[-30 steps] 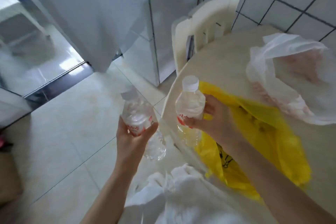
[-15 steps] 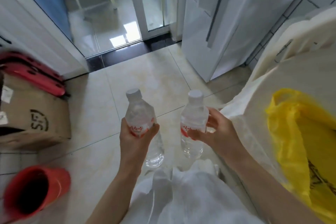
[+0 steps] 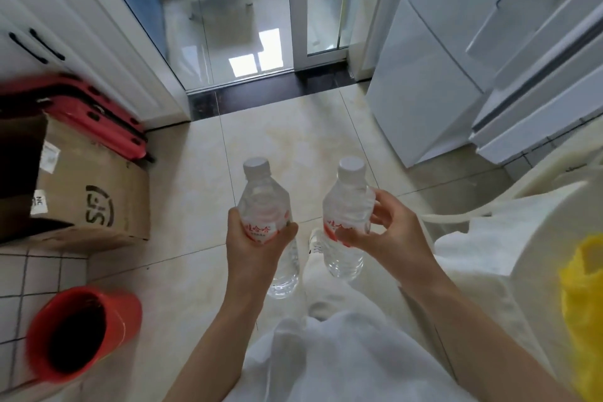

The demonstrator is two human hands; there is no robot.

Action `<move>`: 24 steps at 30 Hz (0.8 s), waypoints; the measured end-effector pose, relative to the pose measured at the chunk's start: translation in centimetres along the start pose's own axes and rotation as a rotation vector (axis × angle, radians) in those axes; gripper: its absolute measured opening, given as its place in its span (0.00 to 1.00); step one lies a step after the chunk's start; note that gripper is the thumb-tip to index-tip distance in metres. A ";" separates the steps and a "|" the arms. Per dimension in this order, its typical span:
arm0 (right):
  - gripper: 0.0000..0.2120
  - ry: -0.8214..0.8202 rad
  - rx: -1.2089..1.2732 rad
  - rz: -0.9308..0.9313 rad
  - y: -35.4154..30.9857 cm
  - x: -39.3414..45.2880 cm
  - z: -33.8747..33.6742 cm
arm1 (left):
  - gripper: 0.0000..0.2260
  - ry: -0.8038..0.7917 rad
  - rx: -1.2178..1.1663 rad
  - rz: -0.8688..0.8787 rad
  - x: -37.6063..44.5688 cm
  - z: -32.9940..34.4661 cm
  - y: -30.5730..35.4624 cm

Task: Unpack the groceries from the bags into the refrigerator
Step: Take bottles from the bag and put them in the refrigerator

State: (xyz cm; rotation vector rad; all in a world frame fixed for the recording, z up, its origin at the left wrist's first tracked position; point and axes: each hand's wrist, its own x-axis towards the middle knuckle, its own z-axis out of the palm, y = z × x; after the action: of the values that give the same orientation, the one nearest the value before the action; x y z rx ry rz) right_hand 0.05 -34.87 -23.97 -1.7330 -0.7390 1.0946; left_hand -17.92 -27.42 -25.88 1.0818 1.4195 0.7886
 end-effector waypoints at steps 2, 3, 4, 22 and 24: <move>0.31 0.002 -0.006 -0.004 -1.1 2.9 0.2 | 0.23 0.004 0.004 0.016 2.7 0.9 1.3; 0.31 0.003 -0.004 -0.006 -1.7 4.5 0.3 | 0.23 0.007 0.006 0.027 4.0 1.4 2.0; 0.30 0.004 -0.004 -0.011 -2.5 6.1 0.3 | 0.23 0.012 0.007 0.036 5.4 2.0 2.7; 0.29 0.173 -0.015 -0.080 -11.6 28.7 -1.0 | 0.24 -0.092 0.063 0.115 28.2 12.3 14.9; 0.29 0.211 -0.018 -0.074 -12.1 31.0 -1.1 | 0.24 -0.138 0.080 0.115 31.0 13.4 16.0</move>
State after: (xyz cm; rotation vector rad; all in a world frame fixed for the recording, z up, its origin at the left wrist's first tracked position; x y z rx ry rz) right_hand 13.96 -4.63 -23.43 -1.7892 -0.6774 0.8422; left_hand -0.32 5.58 -24.57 1.2646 1.2907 0.7293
